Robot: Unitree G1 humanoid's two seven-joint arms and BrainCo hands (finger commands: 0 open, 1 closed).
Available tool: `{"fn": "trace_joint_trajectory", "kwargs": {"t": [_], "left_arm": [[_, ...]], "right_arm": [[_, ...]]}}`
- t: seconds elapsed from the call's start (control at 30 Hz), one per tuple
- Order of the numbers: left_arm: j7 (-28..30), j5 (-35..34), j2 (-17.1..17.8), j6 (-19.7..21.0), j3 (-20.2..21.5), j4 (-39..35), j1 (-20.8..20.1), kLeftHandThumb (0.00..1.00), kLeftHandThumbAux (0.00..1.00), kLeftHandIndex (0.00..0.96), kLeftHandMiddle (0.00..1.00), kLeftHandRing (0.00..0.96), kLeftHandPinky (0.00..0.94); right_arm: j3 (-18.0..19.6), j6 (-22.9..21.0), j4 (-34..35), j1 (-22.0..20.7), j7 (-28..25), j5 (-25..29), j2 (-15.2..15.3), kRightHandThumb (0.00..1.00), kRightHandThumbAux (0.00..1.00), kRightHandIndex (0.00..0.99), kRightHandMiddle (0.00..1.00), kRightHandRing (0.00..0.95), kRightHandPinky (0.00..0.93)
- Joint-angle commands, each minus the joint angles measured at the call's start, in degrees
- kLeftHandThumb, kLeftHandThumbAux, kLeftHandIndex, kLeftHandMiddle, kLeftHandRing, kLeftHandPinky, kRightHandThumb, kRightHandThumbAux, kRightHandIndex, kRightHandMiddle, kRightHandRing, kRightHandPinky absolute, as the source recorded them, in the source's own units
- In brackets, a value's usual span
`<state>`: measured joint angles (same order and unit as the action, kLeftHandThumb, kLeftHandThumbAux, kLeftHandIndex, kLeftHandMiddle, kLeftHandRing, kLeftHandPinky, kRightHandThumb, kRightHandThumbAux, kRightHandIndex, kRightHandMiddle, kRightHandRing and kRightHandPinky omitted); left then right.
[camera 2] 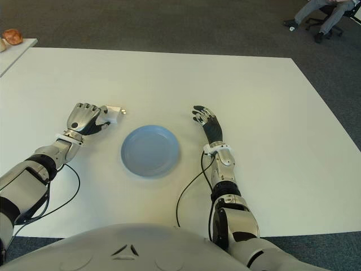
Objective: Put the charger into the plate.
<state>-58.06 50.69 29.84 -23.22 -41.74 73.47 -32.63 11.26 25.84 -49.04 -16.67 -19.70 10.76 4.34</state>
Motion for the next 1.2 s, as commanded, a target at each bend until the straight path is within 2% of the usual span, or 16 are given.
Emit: {"fn": "trace_joint_trajectory", "kwargs": {"t": [0.03,0.23,0.33,0.4,0.53,0.57,0.6,0.63,0.67,0.7,0.8,0.87,1.03,1.2], "left_arm": [[-1.0,1.7,-0.7,-1.0,-1.1,0.3,0.2,0.711,0.699,0.442,0.849,0.838,0.826],[-2.4,2.4,-0.1,-2.0,-1.4,-0.6,-1.0,0.706,0.700,0.441,0.849,0.837,0.817],[-2.9,2.6,0.8,-3.0,-1.2,-1.7,-1.8,0.698,0.700,0.440,0.839,0.824,0.780],[-2.8,2.6,0.9,-3.4,-1.1,-1.8,-1.9,0.693,0.701,0.436,0.817,0.793,0.729],[0.5,2.2,1.4,-4.4,-0.9,-1.5,-2.6,0.691,0.700,0.429,0.699,0.661,0.598],[1.3,2.1,1.5,-4.6,-0.8,-1.4,-2.8,0.575,0.598,0.419,0.635,0.599,0.540],[3.0,1.9,1.6,-4.9,-0.7,-1.2,-3.1,0.533,0.561,0.415,0.612,0.576,0.520],[4.2,1.7,1.8,-5.1,-0.7,-1.2,-3.4,0.469,0.490,0.367,0.466,0.422,0.384],[5.6,1.6,2.0,-5.3,-0.6,-1.2,-3.7,0.428,0.445,0.335,0.371,0.322,0.296],[6.5,1.6,2.1,-5.4,-0.6,-1.2,-3.9,0.403,0.410,0.300,0.300,0.249,0.222],[10.8,2.7,4.2,-6.7,-1.2,-3.3,-5.8,0.373,0.355,0.241,0.206,0.152,0.125],[13.8,3.4,6.2,-7.9,-1.5,-6.0,-7.0,0.348,0.262,0.134,0.102,0.062,0.051],[17.3,4.3,7.9,-8.5,-1.8,-8.5,-7.5,0.317,0.170,0.027,0.017,0.010,0.008],[20.5,4.2,8.9,-9.2,-1.6,-10.0,-8.1,0.303,0.132,0.004,0.002,0.001,0.001]], "right_arm": [[0.0,-3.6,-4.0,3.2,0.5,0.0,-0.4,0.113,0.589,0.224,0.224,0.201,0.226],[0.0,-3.3,-4.6,3.0,0.5,-0.2,-0.4,0.114,0.588,0.208,0.220,0.198,0.223],[0.0,-3.2,-4.7,3.0,0.4,-0.1,-0.3,0.119,0.592,0.194,0.217,0.198,0.224],[0.0,-3.1,-4.8,2.9,0.3,0.0,-0.3,0.124,0.597,0.185,0.215,0.199,0.228],[0.1,-3.0,-5.0,2.8,0.1,0.1,-0.3,0.135,0.602,0.169,0.211,0.200,0.233],[0.1,-2.9,-5.0,2.8,0.0,0.1,-0.3,0.136,0.603,0.166,0.209,0.199,0.232],[0.1,-2.9,-5.1,2.8,0.0,0.1,-0.3,0.137,0.603,0.165,0.208,0.199,0.232],[0.2,-2.9,-5.1,2.8,0.0,0.1,-0.2,0.137,0.604,0.162,0.207,0.198,0.230],[0.2,-2.9,-5.2,2.8,0.0,0.1,-0.2,0.136,0.605,0.160,0.205,0.197,0.229],[0.2,-2.8,-5.3,2.7,-0.1,0.1,-0.2,0.136,0.607,0.158,0.205,0.197,0.227],[0.2,-2.6,-5.6,2.7,0.0,0.0,-0.2,0.135,0.611,0.154,0.204,0.196,0.225],[0.2,-2.6,-5.7,2.6,0.1,-0.1,-0.2,0.133,0.619,0.147,0.203,0.196,0.224],[0.2,-2.5,-5.8,2.6,0.3,-0.2,-0.3,0.135,0.630,0.139,0.204,0.197,0.220],[0.2,-2.3,-6.0,2.5,0.1,-0.2,-0.2,0.148,0.637,0.128,0.205,0.198,0.213]]}}
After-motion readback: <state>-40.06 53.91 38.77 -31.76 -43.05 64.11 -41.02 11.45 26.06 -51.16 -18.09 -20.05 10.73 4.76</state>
